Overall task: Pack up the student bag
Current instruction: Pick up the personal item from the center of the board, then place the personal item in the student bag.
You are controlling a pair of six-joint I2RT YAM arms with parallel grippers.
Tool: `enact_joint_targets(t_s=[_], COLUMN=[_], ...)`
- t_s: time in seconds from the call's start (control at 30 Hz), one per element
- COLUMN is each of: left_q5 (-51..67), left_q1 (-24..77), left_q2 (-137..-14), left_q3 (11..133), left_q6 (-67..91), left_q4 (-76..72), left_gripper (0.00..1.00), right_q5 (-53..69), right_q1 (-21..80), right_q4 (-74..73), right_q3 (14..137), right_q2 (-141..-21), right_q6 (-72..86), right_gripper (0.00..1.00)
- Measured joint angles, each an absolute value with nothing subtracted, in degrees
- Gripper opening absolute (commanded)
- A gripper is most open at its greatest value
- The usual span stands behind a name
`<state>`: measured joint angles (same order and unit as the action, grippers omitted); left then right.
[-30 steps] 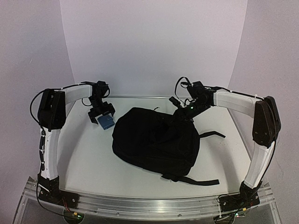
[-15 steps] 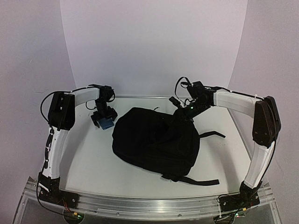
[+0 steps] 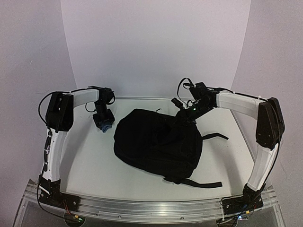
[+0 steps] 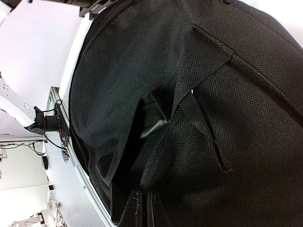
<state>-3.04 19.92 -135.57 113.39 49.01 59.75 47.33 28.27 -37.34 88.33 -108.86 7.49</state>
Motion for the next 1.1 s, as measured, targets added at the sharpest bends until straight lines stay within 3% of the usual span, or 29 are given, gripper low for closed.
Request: enact_joint_targets(t_s=[0.13,0.33,0.57,0.83,1.1], left_q5=[-3.20,-0.88,9.53,18.50,16.36], left_q1=[19.98,22.24,35.07,46.68,51.01], left_q2=[-131.27,-116.95,-104.90,-108.71,-118.18], left_q3=[109.34,106.34,106.36,104.42,105.37], left_q6=[44.86,34.88,26.25,21.58,18.10], left_q4=[59.58,57.53,51.13,44.26,44.55], left_gripper=[0.51,0.51,0.57,0.57,0.59], right_q5=[47.32,47.20,47.20,47.06,46.12], right_q1=[28.27,28.27,28.27,28.27,28.27], right_q4=[-37.35,-37.35,-37.36,-37.36,-37.60], right_q3=[88.33,88.33,88.33,88.23,86.04], right_q2=[-108.66,-108.29,-108.27,-108.02,-105.47], right_q6=[7.49,7.49,7.52,7.53,7.57], right_gripper=[0.00,0.00,0.00,0.00,0.00])
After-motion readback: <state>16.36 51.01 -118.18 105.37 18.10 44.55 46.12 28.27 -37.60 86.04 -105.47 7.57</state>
